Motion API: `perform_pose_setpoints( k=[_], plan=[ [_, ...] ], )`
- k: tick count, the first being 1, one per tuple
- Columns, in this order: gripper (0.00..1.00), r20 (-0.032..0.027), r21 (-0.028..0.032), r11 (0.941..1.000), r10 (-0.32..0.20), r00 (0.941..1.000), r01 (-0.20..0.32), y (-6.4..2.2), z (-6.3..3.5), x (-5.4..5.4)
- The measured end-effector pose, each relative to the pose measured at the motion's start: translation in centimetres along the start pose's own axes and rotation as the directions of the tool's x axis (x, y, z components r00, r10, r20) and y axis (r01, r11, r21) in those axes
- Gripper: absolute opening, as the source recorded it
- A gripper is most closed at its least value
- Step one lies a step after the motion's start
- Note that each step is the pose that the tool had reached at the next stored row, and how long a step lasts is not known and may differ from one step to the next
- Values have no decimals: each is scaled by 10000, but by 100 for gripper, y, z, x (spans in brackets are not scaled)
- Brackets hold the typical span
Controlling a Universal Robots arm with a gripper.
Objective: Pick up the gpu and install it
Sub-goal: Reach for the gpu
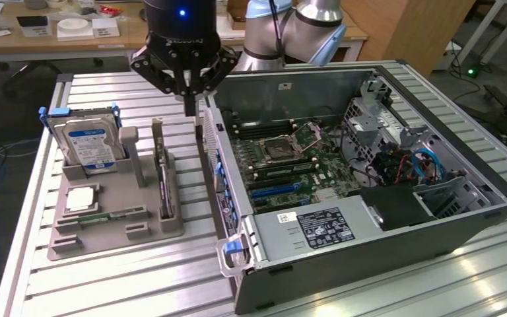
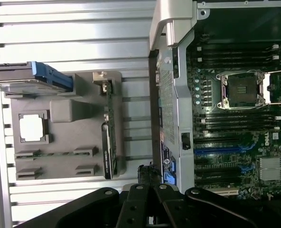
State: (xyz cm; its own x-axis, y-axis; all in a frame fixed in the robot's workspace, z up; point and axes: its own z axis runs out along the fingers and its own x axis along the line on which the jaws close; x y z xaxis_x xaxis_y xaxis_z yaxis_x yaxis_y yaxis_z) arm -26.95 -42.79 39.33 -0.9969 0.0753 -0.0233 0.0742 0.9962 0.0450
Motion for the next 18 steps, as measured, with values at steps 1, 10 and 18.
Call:
perform_pose_setpoints(
  k=[1,10,18],
  plan=[
    [11,0,0,10000,0,10000,0,-2,0,4],
    [11,1,0,10000,0,10000,0,-12,-2,41],
    [11,1,0,10000,-1,10000,1,-19,-2,73]
  ],
)
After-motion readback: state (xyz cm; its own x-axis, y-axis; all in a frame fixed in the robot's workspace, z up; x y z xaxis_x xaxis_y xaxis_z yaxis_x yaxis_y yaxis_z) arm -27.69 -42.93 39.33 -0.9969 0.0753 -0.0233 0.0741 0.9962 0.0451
